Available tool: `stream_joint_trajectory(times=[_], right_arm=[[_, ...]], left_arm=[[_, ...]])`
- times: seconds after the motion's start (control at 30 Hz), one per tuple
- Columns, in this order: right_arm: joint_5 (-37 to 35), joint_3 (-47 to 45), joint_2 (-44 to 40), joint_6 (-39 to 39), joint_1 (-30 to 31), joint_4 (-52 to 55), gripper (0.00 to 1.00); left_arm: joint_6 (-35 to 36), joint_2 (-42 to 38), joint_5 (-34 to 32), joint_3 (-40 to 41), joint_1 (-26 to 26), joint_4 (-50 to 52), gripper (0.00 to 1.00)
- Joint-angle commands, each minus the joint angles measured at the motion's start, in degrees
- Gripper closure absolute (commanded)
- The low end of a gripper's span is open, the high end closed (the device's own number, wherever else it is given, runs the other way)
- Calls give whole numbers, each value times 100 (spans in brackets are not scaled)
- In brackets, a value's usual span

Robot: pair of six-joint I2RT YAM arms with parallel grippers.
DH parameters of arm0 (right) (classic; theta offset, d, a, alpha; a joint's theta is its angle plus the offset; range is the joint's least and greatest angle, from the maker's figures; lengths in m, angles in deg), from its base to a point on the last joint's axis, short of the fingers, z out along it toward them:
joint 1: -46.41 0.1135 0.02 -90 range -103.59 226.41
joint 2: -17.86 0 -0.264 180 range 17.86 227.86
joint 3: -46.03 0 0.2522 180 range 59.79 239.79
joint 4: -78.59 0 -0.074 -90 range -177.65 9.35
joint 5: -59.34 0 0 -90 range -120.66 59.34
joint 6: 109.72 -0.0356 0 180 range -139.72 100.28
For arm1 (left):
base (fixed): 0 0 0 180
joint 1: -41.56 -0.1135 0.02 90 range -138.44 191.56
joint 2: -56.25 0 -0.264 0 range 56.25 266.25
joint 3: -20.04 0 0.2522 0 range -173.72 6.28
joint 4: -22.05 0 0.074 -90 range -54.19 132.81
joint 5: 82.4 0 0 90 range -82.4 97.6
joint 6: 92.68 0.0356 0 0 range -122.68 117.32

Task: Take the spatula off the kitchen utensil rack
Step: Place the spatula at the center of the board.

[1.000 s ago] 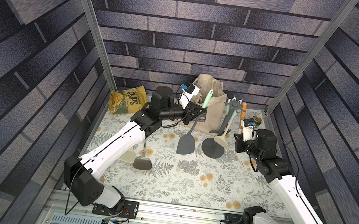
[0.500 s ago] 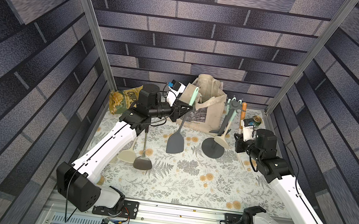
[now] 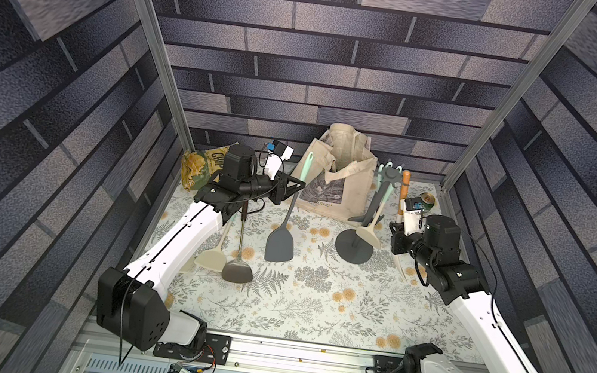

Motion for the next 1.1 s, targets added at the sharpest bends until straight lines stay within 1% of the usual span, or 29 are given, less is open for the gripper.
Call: stream_joint_trajectory(times=[0.0,0.1,0.27,0.5,0.8,1.07], right_arm=[[-14,-68,0,-33,5,28,100],[-22,-58,4,-34,13,27,100],[-11,-60,14,-34,11,31,100],[-18,-59,28,-34,8,46,100],[-35,-66,9,-30,10,55,100],[-32,-69,-2,-34,9,55,100]], left_arm=[[-216,116,166,253,-224,-294,99],[-303,250,229,371,-370,-373,99],[-334,444,281,498,-469,-427,100],[-650,803,484,866,-691,-871,100],[-721,1227,262,1169,-814,-1004,100],[-991,1451,43,1589,-903,-1445,100]])
